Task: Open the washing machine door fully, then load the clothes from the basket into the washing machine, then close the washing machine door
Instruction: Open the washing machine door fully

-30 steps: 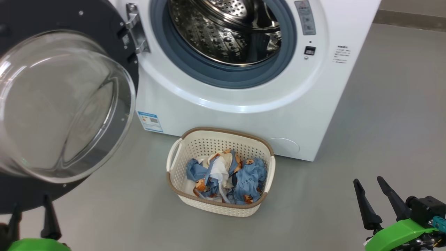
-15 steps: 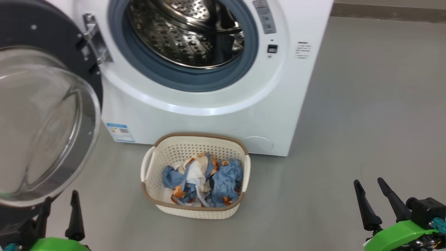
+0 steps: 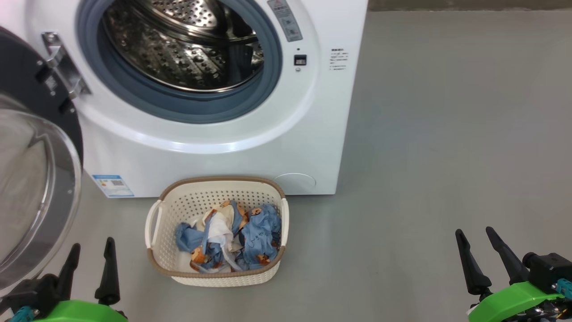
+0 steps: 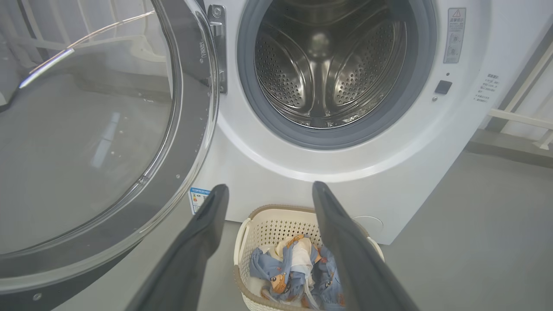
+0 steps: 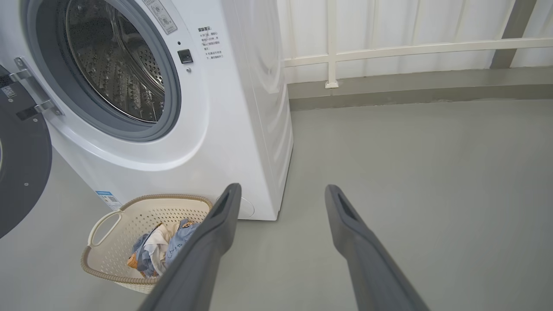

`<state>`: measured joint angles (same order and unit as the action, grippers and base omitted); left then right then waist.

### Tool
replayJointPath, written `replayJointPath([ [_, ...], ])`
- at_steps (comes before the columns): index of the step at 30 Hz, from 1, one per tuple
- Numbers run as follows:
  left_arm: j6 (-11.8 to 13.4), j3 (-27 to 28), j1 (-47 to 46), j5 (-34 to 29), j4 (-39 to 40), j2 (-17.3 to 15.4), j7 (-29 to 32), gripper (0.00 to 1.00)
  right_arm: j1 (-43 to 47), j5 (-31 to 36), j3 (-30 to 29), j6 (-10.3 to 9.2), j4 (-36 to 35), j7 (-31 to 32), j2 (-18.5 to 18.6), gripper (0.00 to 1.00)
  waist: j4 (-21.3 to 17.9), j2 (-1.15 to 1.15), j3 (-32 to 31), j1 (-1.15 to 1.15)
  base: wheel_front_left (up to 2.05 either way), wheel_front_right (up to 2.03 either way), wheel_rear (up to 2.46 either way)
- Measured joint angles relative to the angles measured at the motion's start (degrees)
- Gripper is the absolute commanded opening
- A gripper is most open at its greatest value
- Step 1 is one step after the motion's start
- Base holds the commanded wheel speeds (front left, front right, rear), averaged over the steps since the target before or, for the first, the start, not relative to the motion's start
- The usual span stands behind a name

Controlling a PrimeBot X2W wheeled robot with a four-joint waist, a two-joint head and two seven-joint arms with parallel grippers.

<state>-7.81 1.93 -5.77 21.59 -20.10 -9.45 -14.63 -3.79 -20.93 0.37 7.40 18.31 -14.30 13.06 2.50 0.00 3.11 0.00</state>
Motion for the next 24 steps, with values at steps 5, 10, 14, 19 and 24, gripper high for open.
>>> replayJointPath([
  [5, 0.00, -1.04, 0.08, -0.01, 0.54, -0.10, 0.00, 1.00, 0.00, 0.00, -0.57, 0.00, -0.09, 0.00, -0.20, 1.00, -1.62, 0.00, 0.06, 0.00, 0.00, 0.00, 0.00],
  [10, 0.00, -1.53, 0.14, -0.01, 0.83, -0.09, 0.00, 1.00, 0.00, 0.00, -0.80, 0.00, -0.11, 0.00, -0.27, 1.00, -2.78, 0.00, -0.01, 0.00, 0.00, 0.00, 0.00],
  [14, 0.00, -2.13, 0.16, -0.08, 1.20, -0.10, 0.00, 1.00, 0.00, 0.00, -0.85, 0.00, -0.11, 0.00, -0.40, 1.00, -3.53, 0.00, -0.06, 0.00, 0.00, 0.00, 0.00],
  [19, 0.00, -2.68, 0.16, -0.21, 1.63, -0.19, 0.00, 1.00, 0.00, 0.00, -1.14, 0.00, -0.16, 0.00, -0.46, 1.00, -3.88, 0.00, 0.32, 0.00, 0.00, 0.00, 0.00],
  [24, 0.00, -2.96, 0.15, -0.29, 1.80, -0.35, 0.00, 1.00, 0.00, 0.00, -1.33, 0.00, -0.33, 0.00, -0.48, 1.00, -3.82, 0.00, 0.69, 0.00, 0.00, 0.00, 0.00],
])
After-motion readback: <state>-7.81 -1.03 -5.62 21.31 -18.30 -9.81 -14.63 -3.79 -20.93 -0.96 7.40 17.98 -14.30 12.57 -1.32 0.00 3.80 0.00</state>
